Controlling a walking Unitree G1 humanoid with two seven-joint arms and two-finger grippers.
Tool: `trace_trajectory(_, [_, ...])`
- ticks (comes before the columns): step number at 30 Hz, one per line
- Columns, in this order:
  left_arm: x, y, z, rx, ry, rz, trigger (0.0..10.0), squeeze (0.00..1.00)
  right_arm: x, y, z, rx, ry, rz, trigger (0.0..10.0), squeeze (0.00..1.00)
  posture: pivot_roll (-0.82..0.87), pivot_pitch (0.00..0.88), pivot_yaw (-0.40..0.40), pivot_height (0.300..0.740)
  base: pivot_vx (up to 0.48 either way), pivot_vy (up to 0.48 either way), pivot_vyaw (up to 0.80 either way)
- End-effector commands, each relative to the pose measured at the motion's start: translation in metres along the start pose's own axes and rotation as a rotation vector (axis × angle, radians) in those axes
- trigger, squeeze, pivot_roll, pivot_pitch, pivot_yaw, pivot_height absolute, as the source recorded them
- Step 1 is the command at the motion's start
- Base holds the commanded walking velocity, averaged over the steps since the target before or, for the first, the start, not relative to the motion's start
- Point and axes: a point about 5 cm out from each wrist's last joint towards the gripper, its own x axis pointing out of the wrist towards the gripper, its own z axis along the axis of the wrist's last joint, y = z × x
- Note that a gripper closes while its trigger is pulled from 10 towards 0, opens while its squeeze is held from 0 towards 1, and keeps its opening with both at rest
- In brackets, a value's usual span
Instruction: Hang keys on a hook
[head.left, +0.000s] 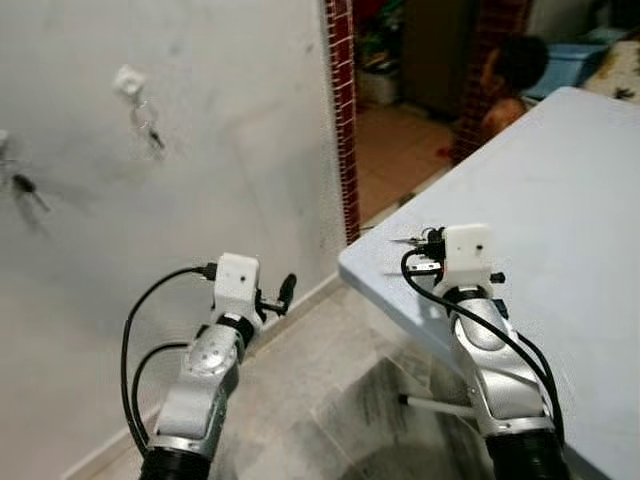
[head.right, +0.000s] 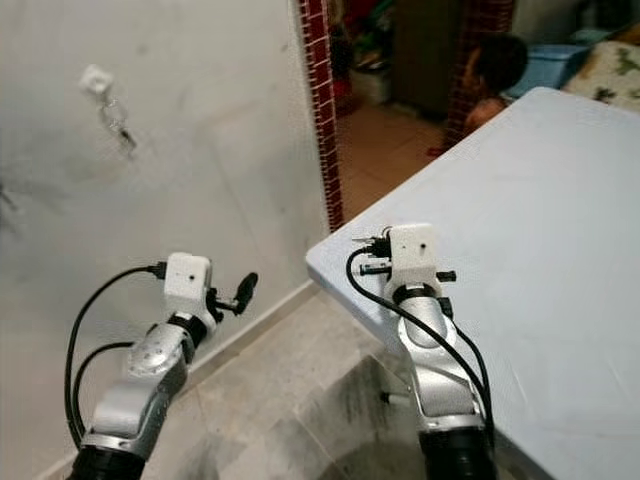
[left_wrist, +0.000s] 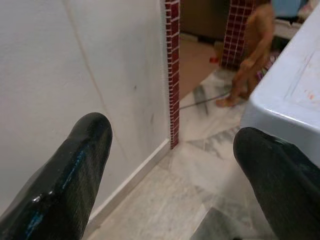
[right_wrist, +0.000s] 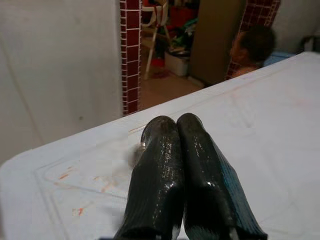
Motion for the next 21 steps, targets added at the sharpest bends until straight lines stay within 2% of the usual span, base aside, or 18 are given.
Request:
trace_trajectory(1, [-0.002,0.012,0.001,0.013,-0.009,0.049,10.0,0.0,0.001,0.01,0.008,0.019,-0.026,0.043,10.0,0.0,-0.06,0.0,0.071,0.74,0.0,0.0,0.0])
trace_trajectory(2, [-0.002,0.013,0.002,0.005,-0.018,0.066,10.0,0.0,0.001,0.011,0.009,0.021,-0.029,0.055,10.0,0.0,-0.05,0.0,0.04,0.74,0.0,0.0,0.0])
trace_trajectory(13, [-0.006,0.022,0.001,-0.016,-0.036,0.158,10.0,0.0,0.003,0.026,0.013,0.026,-0.042,0.116,10.0,0.0,-0.02,0.0,-0.001,0.74,0.0,0.0,0.0])
trace_trajectory(15, [-0.007,0.023,0.001,-0.019,-0.036,0.165,10.0,0.0,0.003,0.029,0.012,0.027,-0.041,0.123,10.0,0.0,-0.02,0.0,0.005,0.74,0.0,0.0,0.0])
trace_trajectory(21, [-0.005,0.024,0.002,-0.025,-0.032,0.144,10.0,0.0,0.004,0.035,0.013,0.033,-0.047,0.13,10.0,0.0,-0.02,0.0,0.044,0.74,0.0,0.0,0.53])
